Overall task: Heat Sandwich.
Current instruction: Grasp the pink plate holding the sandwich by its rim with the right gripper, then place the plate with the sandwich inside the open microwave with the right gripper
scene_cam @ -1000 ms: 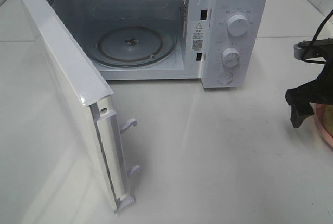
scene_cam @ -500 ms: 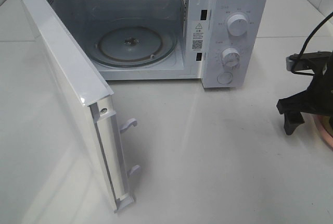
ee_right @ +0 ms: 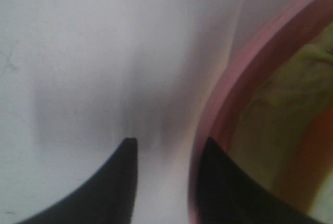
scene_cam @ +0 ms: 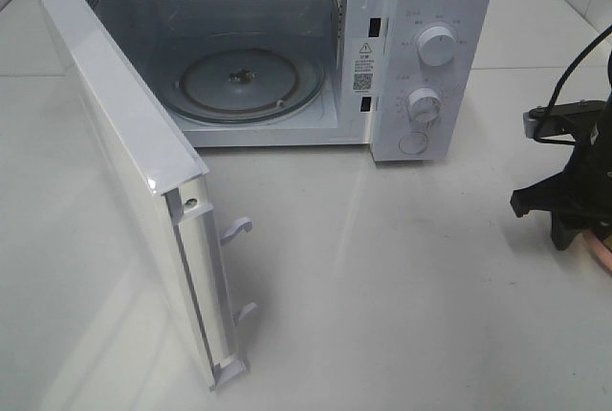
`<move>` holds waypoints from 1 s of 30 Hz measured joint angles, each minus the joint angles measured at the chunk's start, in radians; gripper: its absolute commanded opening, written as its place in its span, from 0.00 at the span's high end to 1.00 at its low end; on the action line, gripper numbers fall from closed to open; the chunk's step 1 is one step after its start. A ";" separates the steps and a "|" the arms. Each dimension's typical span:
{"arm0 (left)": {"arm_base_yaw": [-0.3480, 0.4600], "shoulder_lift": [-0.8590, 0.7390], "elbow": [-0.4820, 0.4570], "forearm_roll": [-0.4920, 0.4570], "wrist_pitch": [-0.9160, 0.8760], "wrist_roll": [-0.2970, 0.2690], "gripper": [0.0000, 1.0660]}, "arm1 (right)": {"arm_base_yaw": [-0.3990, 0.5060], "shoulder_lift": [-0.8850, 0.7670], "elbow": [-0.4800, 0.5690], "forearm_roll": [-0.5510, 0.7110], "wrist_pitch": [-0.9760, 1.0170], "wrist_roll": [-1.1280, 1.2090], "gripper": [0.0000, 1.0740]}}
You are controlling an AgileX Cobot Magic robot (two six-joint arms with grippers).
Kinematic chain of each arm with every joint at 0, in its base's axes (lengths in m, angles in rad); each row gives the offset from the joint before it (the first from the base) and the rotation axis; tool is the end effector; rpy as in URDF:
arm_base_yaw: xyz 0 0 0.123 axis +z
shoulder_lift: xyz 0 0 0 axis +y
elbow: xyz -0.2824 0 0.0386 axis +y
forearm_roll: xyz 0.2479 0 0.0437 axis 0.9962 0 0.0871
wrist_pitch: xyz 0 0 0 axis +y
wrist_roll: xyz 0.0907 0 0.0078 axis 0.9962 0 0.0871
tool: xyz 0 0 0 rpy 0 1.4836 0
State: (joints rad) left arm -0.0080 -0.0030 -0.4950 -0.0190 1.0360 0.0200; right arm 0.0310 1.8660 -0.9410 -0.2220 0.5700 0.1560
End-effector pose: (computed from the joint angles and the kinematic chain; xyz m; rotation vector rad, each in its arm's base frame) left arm -0.0037 -0.0015 0.2778 0.0289 2.0213 -0.0151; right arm 0.3189 -0.0010 0.1212 -0.0776 2.9614 -0.1767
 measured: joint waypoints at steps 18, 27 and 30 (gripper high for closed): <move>0.000 0.000 0.000 0.000 0.000 0.000 0.03 | -0.001 0.000 0.000 -0.057 0.019 0.019 1.00; 0.000 0.000 0.000 0.000 0.000 0.000 0.03 | 0.003 0.000 0.000 -0.080 0.050 0.028 1.00; 0.000 0.000 0.000 0.000 0.000 0.000 0.03 | 0.023 0.000 0.000 -0.118 0.071 0.063 1.00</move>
State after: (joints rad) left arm -0.0080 -0.0030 -0.4950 -0.0190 1.0360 0.0200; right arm 0.0540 1.8660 -0.9410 -0.3400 0.6410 0.2190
